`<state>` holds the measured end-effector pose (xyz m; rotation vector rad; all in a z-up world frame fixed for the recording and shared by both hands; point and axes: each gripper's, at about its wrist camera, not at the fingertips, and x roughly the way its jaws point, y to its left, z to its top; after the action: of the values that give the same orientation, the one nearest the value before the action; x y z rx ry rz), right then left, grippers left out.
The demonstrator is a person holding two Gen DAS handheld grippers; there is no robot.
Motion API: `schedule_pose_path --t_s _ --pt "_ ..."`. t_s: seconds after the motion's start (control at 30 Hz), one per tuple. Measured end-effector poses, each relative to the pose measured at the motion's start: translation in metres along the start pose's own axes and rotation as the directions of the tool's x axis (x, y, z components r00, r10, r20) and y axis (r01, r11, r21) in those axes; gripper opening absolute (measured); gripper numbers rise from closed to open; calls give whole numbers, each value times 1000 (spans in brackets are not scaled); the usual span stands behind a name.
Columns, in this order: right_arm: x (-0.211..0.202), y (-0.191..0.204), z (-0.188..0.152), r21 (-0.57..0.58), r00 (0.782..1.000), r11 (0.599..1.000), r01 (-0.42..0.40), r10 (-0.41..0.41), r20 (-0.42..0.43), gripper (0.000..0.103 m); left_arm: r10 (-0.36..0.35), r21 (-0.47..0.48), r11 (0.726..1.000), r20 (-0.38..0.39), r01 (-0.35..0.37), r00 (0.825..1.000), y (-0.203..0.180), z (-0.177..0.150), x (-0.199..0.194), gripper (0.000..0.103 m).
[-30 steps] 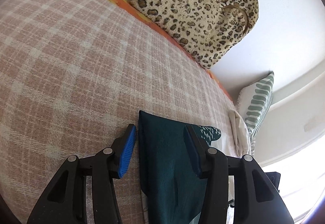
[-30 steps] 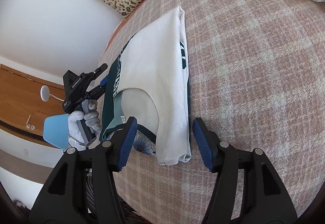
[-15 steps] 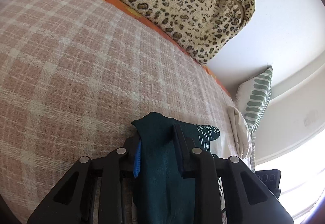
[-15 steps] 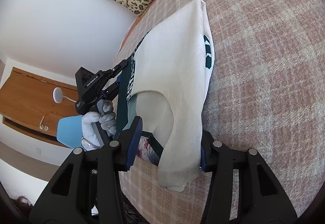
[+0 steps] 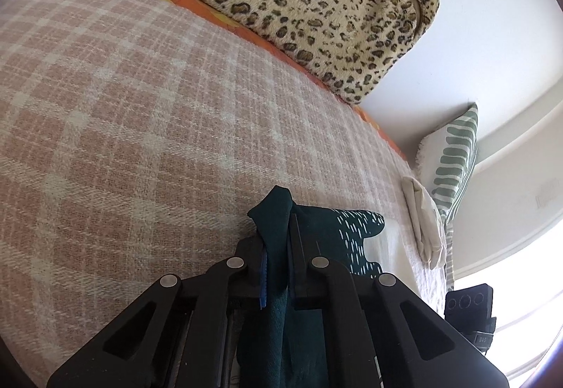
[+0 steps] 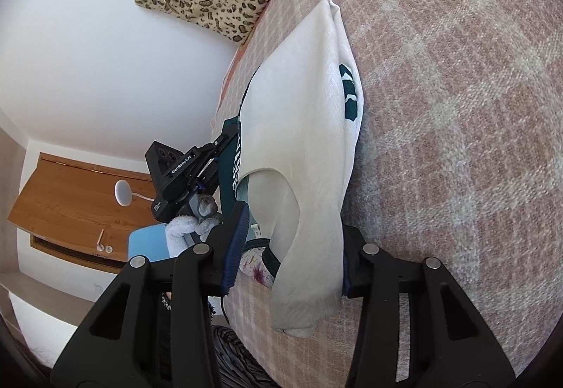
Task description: Fold small clothes
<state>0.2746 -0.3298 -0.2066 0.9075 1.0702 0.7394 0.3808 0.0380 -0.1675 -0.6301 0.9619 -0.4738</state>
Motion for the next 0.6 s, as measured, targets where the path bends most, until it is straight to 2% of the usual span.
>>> schedule_pose_path --t_s 0.07,0.1,0.2,0.3,0.37,0.47,0.6 --pt "12 3 -3 -22 999 999 43 -44 -33 20 5 8 1000 1 -5 1000 -2 0 0 5" --pt "19 3 -5 -28 994 995 92 -93 -53 8 8 11 1000 3 -8 1000 -2 0 -1 5" --pt "21 12 -9 -82 988 985 152 -154 -21 8 21 30 999 18 -21 1000 -8 0 -4 4" --pt "20 31 -11 -177 967 951 254 -256 14 8 39 65 997 41 -42 998 -17 1 -10 4" --pt "19 39 -11 -213 955 932 294 -293 37 7 47 83 995 55 -51 997 -22 2 -15 4" --pt "17 50 -11 -256 938 903 344 -340 63 7 47 101 993 68 -54 997 -30 2 -20 3" --pt "11 61 -12 -290 928 881 373 -360 99 7 49 139 988 82 -60 995 -43 1 -25 3"
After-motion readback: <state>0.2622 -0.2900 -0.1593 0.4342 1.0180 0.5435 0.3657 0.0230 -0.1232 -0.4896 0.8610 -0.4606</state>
